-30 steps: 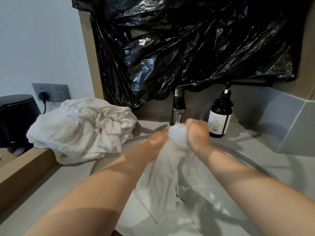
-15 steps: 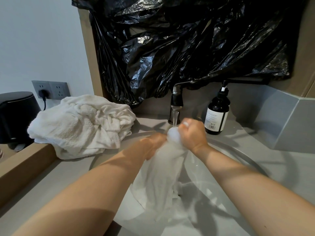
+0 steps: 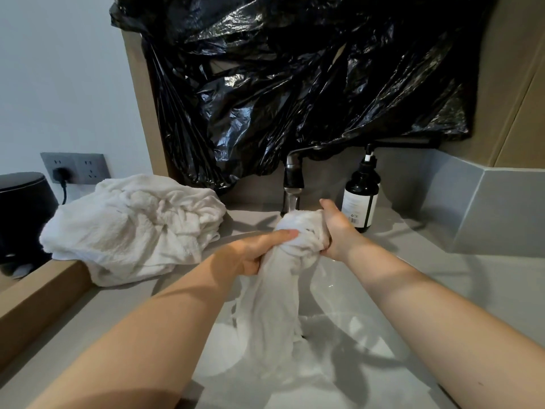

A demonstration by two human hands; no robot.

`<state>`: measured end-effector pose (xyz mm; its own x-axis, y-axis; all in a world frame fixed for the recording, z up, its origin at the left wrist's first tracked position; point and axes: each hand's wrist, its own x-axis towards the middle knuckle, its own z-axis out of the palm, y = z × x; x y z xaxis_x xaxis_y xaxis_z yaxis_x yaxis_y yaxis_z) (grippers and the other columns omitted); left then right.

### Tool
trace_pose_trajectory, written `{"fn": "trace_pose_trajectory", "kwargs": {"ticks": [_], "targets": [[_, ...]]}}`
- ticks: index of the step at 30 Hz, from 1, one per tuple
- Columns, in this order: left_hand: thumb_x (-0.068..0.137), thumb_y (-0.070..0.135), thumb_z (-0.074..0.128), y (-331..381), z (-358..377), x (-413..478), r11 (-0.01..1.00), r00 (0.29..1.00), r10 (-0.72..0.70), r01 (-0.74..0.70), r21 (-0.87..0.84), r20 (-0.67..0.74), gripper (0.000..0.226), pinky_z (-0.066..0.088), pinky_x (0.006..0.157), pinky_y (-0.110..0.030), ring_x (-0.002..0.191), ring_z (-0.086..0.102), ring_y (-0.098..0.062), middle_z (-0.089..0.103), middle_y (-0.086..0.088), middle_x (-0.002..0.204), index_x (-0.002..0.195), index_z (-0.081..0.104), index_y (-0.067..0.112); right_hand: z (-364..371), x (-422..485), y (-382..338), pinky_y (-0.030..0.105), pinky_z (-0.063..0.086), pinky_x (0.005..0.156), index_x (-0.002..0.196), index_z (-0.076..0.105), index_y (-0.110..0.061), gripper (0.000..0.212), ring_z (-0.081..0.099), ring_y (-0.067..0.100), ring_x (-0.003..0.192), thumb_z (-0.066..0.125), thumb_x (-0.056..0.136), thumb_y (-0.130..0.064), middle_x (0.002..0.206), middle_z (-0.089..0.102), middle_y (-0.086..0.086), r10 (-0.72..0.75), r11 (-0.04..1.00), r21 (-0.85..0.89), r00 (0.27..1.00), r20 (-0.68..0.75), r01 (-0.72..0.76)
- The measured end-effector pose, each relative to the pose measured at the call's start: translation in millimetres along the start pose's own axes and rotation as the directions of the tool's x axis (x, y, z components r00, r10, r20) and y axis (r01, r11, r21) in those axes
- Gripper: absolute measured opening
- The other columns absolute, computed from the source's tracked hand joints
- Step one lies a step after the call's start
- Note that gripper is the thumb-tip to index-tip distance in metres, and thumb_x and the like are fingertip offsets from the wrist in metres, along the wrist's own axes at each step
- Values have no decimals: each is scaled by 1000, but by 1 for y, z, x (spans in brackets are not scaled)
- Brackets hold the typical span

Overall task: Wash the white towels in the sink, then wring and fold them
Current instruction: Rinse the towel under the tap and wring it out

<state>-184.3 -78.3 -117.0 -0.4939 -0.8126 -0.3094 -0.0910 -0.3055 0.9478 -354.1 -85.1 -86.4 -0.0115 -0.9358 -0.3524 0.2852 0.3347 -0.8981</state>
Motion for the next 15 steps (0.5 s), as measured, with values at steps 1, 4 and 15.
{"fn": "trace_pose_trajectory", "kwargs": {"ticks": [1, 4, 15], "targets": [[48, 52, 92, -2, -2, 0, 998, 999, 28, -30, -61, -27, 97, 49, 99, -39, 118, 61, -29, 66, -16, 125, 128, 58, 8, -2, -2, 0, 39, 53, 69, 93, 59, -8, 45, 63, 29, 79, 41, 98, -49, 86, 66, 15, -8, 1000, -1, 1000, 5, 8], [77, 41, 76, -9, -8, -4, 966, 988, 114, -134, -220, -102, 60, 52, 94, -39, 107, 66, -28, 67, -18, 121, 123, 62, 5, -11, 2, 3, 45, 52, 80, 91, 58, -3, 53, 60, 31, 87, 36, 98, -51, 93, 61, 16, 4, 1000, 13, 1000, -13, -4], [96, 41, 45, -9, 12, 3, 698, 922, 295, -386, -603, -250, 47, 50, 92, -43, 94, 66, -33, 68, -22, 106, 106, 74, 5, -1, 11, 46, 36, 46, 77, 98, 72, -15, 53, 63, 28, 83, 59, 79, -63, 96, 70, 10, 188, 975, -145, 970, 153, -166]]}}
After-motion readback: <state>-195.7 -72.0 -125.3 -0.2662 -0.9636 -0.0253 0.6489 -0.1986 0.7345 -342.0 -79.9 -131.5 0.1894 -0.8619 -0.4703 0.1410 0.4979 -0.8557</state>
